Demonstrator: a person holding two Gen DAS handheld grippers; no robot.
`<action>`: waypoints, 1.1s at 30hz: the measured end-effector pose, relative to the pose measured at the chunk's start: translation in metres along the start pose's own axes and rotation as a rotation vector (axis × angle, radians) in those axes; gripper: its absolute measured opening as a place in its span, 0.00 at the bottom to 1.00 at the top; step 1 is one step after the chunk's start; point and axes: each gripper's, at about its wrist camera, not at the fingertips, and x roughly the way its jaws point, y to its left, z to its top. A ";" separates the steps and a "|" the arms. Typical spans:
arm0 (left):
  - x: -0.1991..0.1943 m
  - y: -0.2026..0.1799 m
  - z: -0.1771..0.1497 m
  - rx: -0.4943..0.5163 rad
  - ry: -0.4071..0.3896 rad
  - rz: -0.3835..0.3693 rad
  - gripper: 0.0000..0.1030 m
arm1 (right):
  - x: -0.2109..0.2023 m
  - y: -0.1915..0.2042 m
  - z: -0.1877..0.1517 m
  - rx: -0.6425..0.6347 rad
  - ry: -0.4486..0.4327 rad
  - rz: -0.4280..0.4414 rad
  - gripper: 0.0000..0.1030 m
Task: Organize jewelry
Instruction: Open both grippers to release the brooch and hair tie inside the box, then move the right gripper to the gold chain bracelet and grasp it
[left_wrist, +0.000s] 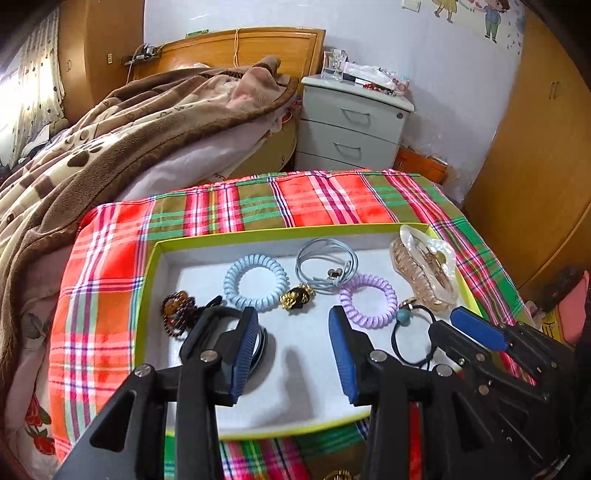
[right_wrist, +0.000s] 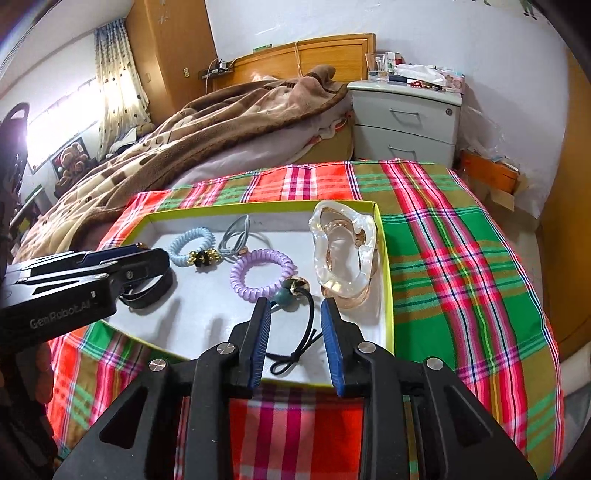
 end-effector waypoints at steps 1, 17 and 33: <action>-0.003 0.000 -0.002 -0.002 -0.002 -0.002 0.40 | -0.001 0.001 0.000 0.001 -0.002 0.002 0.28; -0.050 0.032 -0.047 -0.101 -0.032 0.007 0.40 | -0.030 0.019 -0.032 -0.015 0.011 0.133 0.28; -0.064 0.058 -0.086 -0.178 -0.008 0.028 0.40 | -0.013 0.063 -0.061 -0.202 0.129 0.364 0.28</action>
